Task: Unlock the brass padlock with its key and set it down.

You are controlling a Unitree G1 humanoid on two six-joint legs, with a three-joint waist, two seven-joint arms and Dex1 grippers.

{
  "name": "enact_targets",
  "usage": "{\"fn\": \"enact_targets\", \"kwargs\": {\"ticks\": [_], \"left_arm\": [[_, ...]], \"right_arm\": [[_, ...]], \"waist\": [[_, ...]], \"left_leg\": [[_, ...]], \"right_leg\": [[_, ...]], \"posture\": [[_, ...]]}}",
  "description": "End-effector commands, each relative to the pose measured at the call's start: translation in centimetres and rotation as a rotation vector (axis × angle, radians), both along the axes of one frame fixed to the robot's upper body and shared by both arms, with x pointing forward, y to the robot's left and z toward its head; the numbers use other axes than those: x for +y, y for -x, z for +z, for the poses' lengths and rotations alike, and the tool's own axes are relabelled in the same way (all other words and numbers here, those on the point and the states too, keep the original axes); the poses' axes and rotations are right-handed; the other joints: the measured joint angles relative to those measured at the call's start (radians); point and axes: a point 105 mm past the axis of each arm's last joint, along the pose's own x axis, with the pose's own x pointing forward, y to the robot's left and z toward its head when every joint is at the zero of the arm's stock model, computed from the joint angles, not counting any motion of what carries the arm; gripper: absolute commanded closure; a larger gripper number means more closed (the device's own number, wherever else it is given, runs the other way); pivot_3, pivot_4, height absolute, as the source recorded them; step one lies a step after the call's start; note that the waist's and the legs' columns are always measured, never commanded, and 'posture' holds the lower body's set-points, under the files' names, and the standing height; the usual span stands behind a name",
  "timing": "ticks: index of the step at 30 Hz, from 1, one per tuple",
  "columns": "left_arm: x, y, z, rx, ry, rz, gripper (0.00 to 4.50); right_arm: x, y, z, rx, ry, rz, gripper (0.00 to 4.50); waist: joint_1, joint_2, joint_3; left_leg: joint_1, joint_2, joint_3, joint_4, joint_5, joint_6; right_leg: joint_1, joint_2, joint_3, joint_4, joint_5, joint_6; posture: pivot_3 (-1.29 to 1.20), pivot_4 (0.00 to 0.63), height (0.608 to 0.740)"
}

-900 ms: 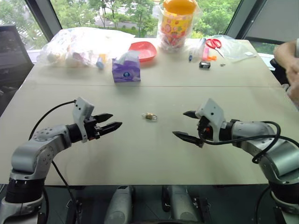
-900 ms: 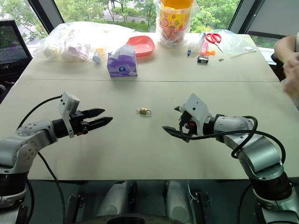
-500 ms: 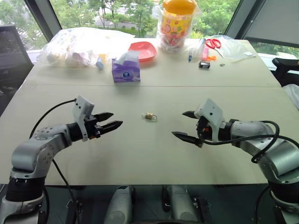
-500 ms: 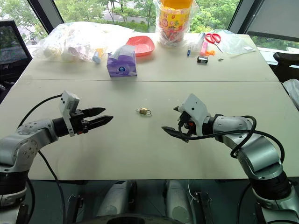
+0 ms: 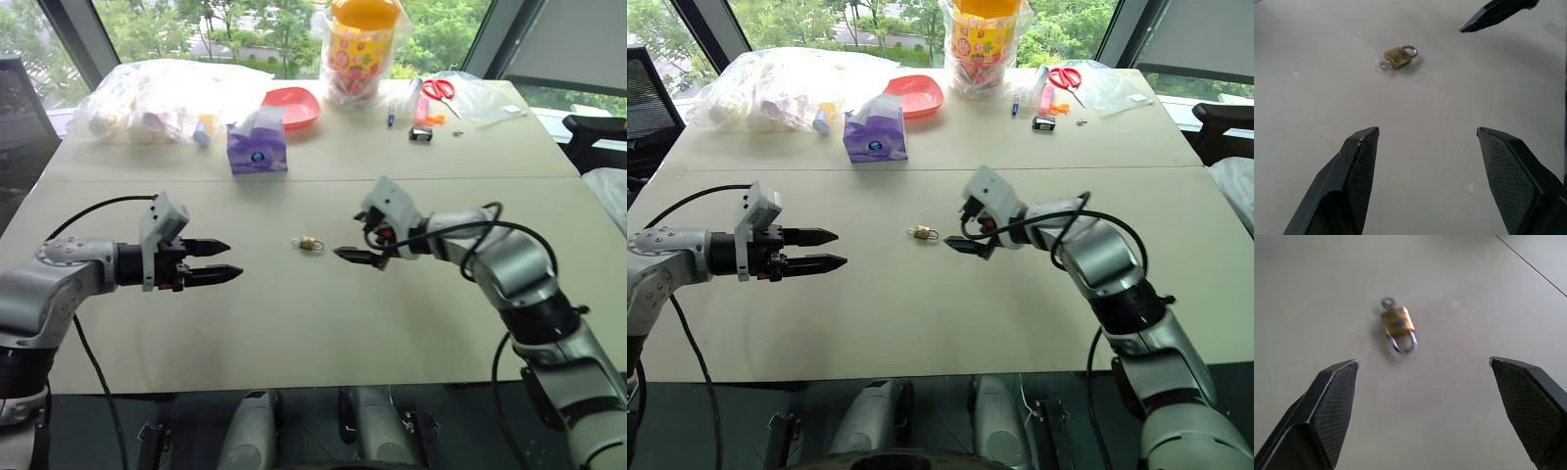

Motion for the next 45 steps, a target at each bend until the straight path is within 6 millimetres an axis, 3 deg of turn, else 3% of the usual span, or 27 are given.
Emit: {"fn": "enact_targets", "kwargs": {"ticks": [1,5,15,18,24,25,33,38,43,45], "left_arm": [[0.0,-0.5,1.3,-0.070,-0.012,0.001,1.21],[-0.2,-0.4,1.0,-0.072,-0.002,0.024,1.21],[-0.5,0.3,0.0,-0.067,0.018,0.074,1.21],[-0.6,0.3,-0.1,-0.070,0.020,0.082,1.14],[-0.4,-0.1,-0.1,-0.080,0.021,0.097,1.14],[-0.4,-0.3,0.0,-0.083,0.029,0.103,1.14],[-1.1,-3.2,2.4,-0.032,0.336,0.098,1.14],[-2.4,-5.0,2.8,-0.007,0.377,0.032,1.14],[-4.2,-7.0,3.4,-0.012,0.403,-0.038,1.14],[-4.9,-7.5,3.5,-0.015,0.406,-0.069,1.74]], "right_arm": [[1.6,-0.9,0.5,-0.014,0.013,0.058,0.00],[3.5,-1.7,-0.2,-0.016,0.037,0.116,0.00],[5.0,-3.0,-3.2,0.043,0.071,0.148,0.00],[5.3,-3.4,-3.9,0.054,0.077,0.138,0.78],[5.0,-3.3,-4.6,0.035,0.115,0.151,3.81],[4.9,-3.3,-4.5,0.015,0.123,0.158,3.77],[5.0,-1.5,2.9,-0.565,0.107,0.320,3.77],[4.1,-0.6,5.3,-0.706,0.105,0.307,3.77],[3.7,-0.3,6.3,-0.753,0.112,0.269,3.77],[3.7,-0.3,6.4,-0.761,0.116,0.261,3.77]], "waist": [[0.001,0.000,0.000],[-0.002,0.000,0.000],[-0.002,0.000,0.000],[-0.004,0.000,0.000],[-0.006,0.000,0.000],[-0.006,0.000,0.000],[-0.002,0.000,0.000],[-0.003,-0.001,0.000],[0.000,-0.001,0.000],[0.000,-0.001,0.000]], "left_leg": [[0.000,0.000,0.000,0.000,0.000,0.000],[0.000,0.000,0.000,0.000,0.000,0.000],[0.002,0.000,0.000,0.001,0.000,0.000],[0.004,0.000,0.000,0.001,0.000,0.000],[0.009,0.000,0.001,0.000,0.000,0.000],[0.010,0.000,0.000,0.000,0.000,0.000],[0.009,-0.001,0.001,0.001,0.001,-0.001],[0.010,-0.001,0.000,0.001,0.001,-0.001],[0.010,-0.001,0.001,0.002,0.001,-0.001],[0.010,-0.001,0.001,0.002,0.001,-0.001]], "right_leg": [[0.000,0.000,0.000,0.000,0.000,0.000],[0.000,0.000,0.000,0.001,0.002,0.003],[0.000,0.000,0.000,0.004,0.002,0.003],[0.000,0.000,0.001,0.008,0.002,0.003],[0.002,0.000,0.001,0.012,0.001,0.002],[0.002,0.000,0.001,0.013,0.001,0.002],[0.003,-0.001,0.002,0.012,0.001,0.004],[0.003,0.000,0.001,0.013,0.001,0.004],[0.004,0.001,0.002,0.013,0.001,0.004],[0.004,0.001,0.002,0.012,0.001,0.004]], "posture": [[0.00,0.150,0.740],[0.00,0.150,0.740],[0.00,0.150,0.740],[0.00,0.150,0.740],[0.00,0.150,0.740],[0.00,0.150,0.740],[0.00,0.150,0.740],[0.00,0.150,0.740],[0.00,0.150,0.740],[0.00,0.150,0.740]]}}
